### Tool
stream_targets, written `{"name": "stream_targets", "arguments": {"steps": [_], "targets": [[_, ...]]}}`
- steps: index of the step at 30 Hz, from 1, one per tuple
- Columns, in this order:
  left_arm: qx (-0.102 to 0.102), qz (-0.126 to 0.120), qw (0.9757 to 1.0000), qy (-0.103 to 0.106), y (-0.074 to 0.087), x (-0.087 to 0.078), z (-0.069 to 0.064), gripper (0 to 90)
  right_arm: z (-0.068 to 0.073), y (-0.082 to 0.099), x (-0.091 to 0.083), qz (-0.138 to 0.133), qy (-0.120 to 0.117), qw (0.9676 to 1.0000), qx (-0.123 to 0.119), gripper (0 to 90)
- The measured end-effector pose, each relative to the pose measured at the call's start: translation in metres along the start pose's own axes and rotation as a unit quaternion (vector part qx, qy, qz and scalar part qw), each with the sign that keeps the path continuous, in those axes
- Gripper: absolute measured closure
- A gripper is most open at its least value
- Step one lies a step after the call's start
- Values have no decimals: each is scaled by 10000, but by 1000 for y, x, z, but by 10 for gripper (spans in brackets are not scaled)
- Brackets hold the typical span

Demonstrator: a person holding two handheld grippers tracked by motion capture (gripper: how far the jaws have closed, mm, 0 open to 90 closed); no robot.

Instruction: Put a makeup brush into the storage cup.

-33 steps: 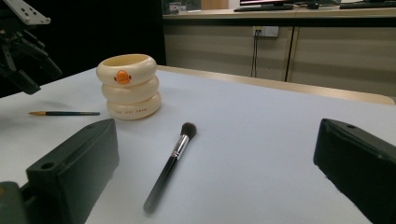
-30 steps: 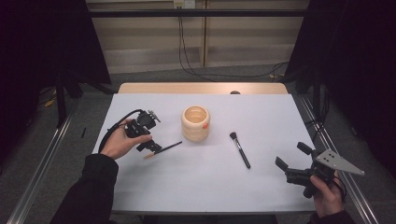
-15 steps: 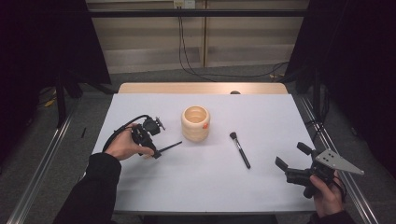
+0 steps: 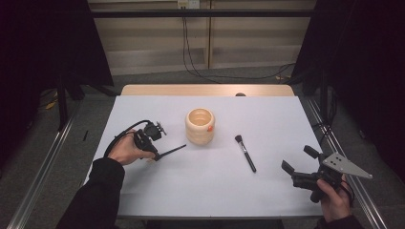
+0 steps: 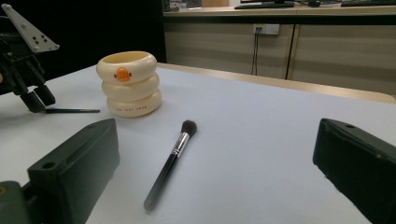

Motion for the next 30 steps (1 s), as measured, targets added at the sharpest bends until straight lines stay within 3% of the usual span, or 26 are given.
{"name": "stream_targets", "arguments": {"steps": [6, 14, 17, 21, 22, 25, 30], "targets": [[130, 127, 9998, 78, 0, 2, -2, 721, 0, 0, 0, 9, -24, 10000, 23, 1], [232, 231, 9995, -34, -2, 7, -5, 783, 0, 0, 0, 3, -30, 10000, 3, 1], [127, 230, 9997, -4, -3, 9, -5, 781, 1, 0, 0, -6, -21, 10000, 28, 1], [222, 310, 9993, 13, -3, 8, -5, 781, 1, 0, 0, 1, -18, 10000, 8, 1], [204, 329, 9992, -39, -5, 10, -5, 781, 1, 0, 0, 22, -32, 10000, 20, 1], [165, 436, 9989, 61, -6, 11, -5, 788, 1, 0, 0, 35, -12, 10000, 28, 1], [153, 393, 9991, 110, -5, 11, -1, 835, 1, 1, -1, 38, -36, 10000, 23, 1]]}}
Point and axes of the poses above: each handheld gripper's, and its own axes: x roughly forward along the jaws, y roughly out of its underside, z roughly to its left, the point moved 5 cm from there along x, roughly forward along the jaws, and after that the axes turned 6 degrees about -x, right-handed, at the moved point
